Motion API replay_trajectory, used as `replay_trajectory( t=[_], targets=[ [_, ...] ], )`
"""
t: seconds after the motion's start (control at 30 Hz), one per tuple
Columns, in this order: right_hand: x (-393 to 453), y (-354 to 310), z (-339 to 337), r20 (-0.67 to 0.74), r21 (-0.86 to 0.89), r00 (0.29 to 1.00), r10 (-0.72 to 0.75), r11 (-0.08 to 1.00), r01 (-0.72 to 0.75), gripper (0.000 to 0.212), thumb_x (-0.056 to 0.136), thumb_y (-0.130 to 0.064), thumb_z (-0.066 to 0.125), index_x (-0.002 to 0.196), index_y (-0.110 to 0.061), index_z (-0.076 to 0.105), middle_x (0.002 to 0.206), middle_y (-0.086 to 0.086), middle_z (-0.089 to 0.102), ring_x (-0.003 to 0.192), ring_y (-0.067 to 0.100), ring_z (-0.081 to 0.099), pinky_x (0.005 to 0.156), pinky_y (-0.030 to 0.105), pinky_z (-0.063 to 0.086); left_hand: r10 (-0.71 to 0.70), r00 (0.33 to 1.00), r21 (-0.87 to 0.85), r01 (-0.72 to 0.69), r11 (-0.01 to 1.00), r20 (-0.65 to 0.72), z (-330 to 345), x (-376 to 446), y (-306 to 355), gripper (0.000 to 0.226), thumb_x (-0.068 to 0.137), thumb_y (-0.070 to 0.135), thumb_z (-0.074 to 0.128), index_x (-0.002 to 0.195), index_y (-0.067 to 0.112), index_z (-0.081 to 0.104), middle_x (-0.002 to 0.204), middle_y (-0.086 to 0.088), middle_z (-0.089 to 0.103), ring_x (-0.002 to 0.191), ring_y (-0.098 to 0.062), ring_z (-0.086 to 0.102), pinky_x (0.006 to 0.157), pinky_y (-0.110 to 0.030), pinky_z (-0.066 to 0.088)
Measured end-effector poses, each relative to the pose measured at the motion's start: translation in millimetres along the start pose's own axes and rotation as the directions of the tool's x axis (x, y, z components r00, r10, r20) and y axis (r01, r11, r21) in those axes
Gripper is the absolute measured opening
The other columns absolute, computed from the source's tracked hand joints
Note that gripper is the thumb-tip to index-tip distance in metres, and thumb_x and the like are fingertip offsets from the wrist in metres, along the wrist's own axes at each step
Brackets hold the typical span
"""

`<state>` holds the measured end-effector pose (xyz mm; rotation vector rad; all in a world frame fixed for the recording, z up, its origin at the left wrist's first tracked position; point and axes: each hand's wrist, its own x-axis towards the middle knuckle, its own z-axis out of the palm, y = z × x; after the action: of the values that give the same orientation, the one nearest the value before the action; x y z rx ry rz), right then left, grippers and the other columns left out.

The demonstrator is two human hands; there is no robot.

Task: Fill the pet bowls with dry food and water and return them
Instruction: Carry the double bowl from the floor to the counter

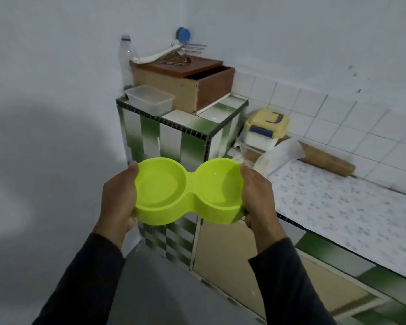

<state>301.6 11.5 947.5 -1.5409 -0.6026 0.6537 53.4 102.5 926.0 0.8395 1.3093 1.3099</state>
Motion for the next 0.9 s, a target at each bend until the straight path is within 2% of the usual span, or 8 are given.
replay_trajectory(
  t=[0.1, 0.27, 0.37, 0.47, 0.53, 0.63, 0.77, 0.9],
  targets=[
    [2, -2, -59, -0.099, -0.001, 0.995, 0.01, 1.0, -0.01, 0.046, 0.099, -0.055, 0.055, 0.129, -0.023, 0.067, 0.121, -0.003, 0.065, 0.111, 0.023, 0.061, 0.1, 0.048, 0.051, -0.018, 0.996, 0.019, 0.017, 1.0, 0.088, 47, -29, -10, 0.044, 0.094, 0.057, 0.067, 0.126, 0.028, 0.064, 0.122, 0.0, 0.063, 0.101, -0.022, 0.063, 0.081, -0.038, 0.051],
    [2, 2, -164, -0.216, -0.009, 0.976, -0.002, 1.0, 0.0, 0.05, 0.099, -0.057, 0.053, 0.13, -0.021, 0.066, 0.105, -0.011, 0.058, 0.1, 0.018, 0.06, 0.095, 0.044, 0.051, 0.002, 0.979, 0.081, -0.018, 0.997, 0.202, 120, -94, -30, 0.032, 0.095, 0.06, 0.062, 0.113, 0.033, 0.061, 0.107, 0.004, 0.062, 0.092, -0.018, 0.061, 0.07, -0.034, 0.049],
    [-1, 3, -228, -0.279, 0.009, 0.96, 0.005, 1.0, -0.002, 0.049, 0.099, -0.056, 0.054, 0.129, -0.02, 0.067, 0.096, -0.016, 0.057, 0.09, 0.009, 0.058, 0.088, 0.038, 0.049, -0.02, 0.961, 0.108, -0.011, 0.994, 0.276, 161, -135, -43, 0.031, 0.095, 0.059, 0.062, 0.103, 0.03, 0.067, 0.111, 0.0, 0.068, 0.101, -0.028, 0.066, 0.087, -0.045, 0.056],
    [-8, 5, -289, -0.333, 0.026, 0.942, 0.03, 0.999, -0.023, 0.044, 0.098, -0.056, 0.056, 0.124, -0.023, 0.069, 0.1, -0.016, 0.06, 0.097, 0.014, 0.059, 0.089, 0.039, 0.05, -0.026, 0.941, 0.117, -0.015, 0.993, 0.336, 199, -174, -59, 0.036, 0.093, 0.062, 0.064, 0.111, 0.031, 0.071, 0.118, -0.004, 0.071, 0.107, -0.031, 0.068, 0.097, -0.052, 0.055],
    [-15, 8, -328, -0.37, 0.01, 0.929, 0.018, 1.0, -0.016, 0.038, 0.098, -0.056, 0.055, 0.117, -0.027, 0.071, 0.096, -0.019, 0.061, 0.094, 0.01, 0.06, 0.086, 0.038, 0.05, -0.047, 0.93, 0.11, 0.006, 0.994, 0.366, 223, -201, -70, 0.041, 0.093, 0.061, 0.066, 0.117, 0.028, 0.073, 0.115, -0.001, 0.072, 0.105, -0.027, 0.07, 0.092, -0.046, 0.056],
    [-26, 12, -382, -0.439, 0.01, 0.898, 0.023, 1.0, -0.021, 0.04, 0.098, -0.056, 0.056, 0.118, -0.024, 0.071, 0.101, -0.016, 0.065, 0.095, 0.009, 0.061, 0.079, 0.034, 0.052, -0.077, 0.897, 0.113, 0.031, 0.993, 0.435, 260, -239, -89, 0.031, 0.093, 0.06, 0.067, 0.096, 0.029, 0.072, 0.107, 0.007, 0.073, 0.097, -0.018, 0.07, 0.077, -0.035, 0.055],
    [-44, 19, -449, -0.511, 0.023, 0.857, 0.057, 0.998, -0.053, 0.03, 0.097, -0.055, 0.056, 0.086, -0.033, 0.073, 0.097, -0.017, 0.068, 0.097, 0.016, 0.065, 0.088, 0.041, 0.055, -0.096, 0.85, 0.116, 0.041, 0.992, 0.518, 302, -292, -111, 0.03, 0.093, 0.058, 0.067, 0.104, 0.03, 0.072, 0.104, 0.011, 0.07, 0.096, -0.013, 0.067, 0.074, -0.031, 0.051],
    [-67, 24, -502, -0.573, 0.058, 0.816, 0.072, 0.997, -0.047, 0.035, 0.096, -0.056, 0.057, 0.063, -0.058, 0.069, 0.069, -0.032, 0.067, 0.087, 0.01, 0.063, 0.071, 0.033, 0.051, -0.108, 0.814, 0.149, 0.026, 0.988, 0.571, 332, -338, -131, 0.047, 0.092, 0.061, 0.068, 0.124, 0.027, 0.071, 0.109, 0.01, 0.068, 0.097, -0.013, 0.064, 0.086, -0.037, 0.051]
  ],
)
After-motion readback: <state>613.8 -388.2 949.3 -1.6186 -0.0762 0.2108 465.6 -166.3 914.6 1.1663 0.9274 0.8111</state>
